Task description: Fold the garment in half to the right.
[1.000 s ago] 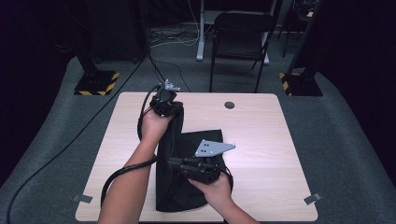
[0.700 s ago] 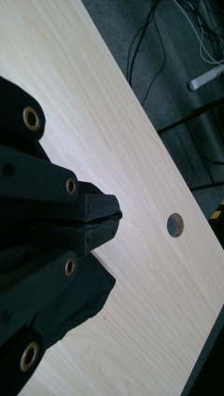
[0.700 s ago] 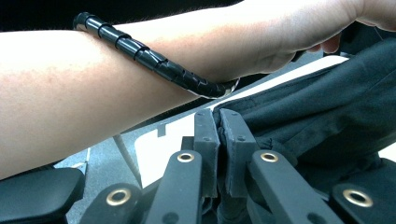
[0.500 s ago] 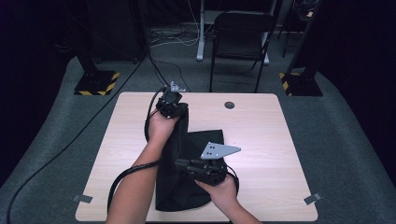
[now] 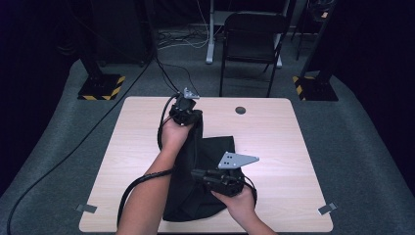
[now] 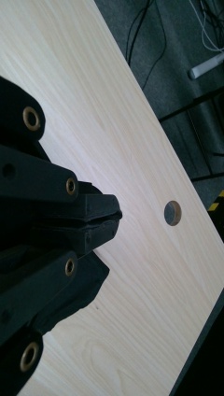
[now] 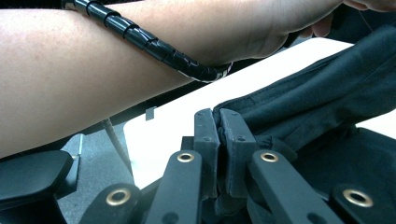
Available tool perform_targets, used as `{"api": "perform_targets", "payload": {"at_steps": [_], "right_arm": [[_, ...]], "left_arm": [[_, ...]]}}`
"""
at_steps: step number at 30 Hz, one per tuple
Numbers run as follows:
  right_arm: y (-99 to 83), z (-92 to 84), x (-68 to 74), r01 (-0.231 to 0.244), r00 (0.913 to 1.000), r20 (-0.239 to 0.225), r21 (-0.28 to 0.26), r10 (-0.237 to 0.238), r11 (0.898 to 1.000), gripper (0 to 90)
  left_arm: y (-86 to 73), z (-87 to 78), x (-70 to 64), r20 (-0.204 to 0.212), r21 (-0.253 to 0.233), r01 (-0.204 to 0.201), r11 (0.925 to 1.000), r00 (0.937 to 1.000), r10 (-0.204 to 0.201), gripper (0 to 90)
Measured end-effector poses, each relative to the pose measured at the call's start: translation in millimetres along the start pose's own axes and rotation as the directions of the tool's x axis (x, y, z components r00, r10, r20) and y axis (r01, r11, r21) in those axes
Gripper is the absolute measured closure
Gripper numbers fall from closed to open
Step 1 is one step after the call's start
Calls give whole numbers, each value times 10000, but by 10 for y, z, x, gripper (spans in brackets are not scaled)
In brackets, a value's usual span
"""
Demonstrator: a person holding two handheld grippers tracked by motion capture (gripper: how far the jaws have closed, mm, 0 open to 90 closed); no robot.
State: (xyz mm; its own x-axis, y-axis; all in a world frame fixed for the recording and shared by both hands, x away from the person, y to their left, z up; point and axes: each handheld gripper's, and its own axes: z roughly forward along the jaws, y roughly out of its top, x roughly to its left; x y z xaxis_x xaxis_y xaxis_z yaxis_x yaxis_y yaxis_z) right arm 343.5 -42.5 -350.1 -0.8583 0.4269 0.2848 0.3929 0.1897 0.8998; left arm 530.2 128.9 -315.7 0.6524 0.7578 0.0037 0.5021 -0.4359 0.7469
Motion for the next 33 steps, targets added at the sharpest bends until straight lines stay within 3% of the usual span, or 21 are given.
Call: {"api": "perform_targets", "payload": {"at_steps": [33], "right_arm": [[-362,-276,-154,-366,9963,793,550,322,9978,860]], "left_arm": [[-18,454,-313,812,163,-170,9997,9966,157,863]]}}
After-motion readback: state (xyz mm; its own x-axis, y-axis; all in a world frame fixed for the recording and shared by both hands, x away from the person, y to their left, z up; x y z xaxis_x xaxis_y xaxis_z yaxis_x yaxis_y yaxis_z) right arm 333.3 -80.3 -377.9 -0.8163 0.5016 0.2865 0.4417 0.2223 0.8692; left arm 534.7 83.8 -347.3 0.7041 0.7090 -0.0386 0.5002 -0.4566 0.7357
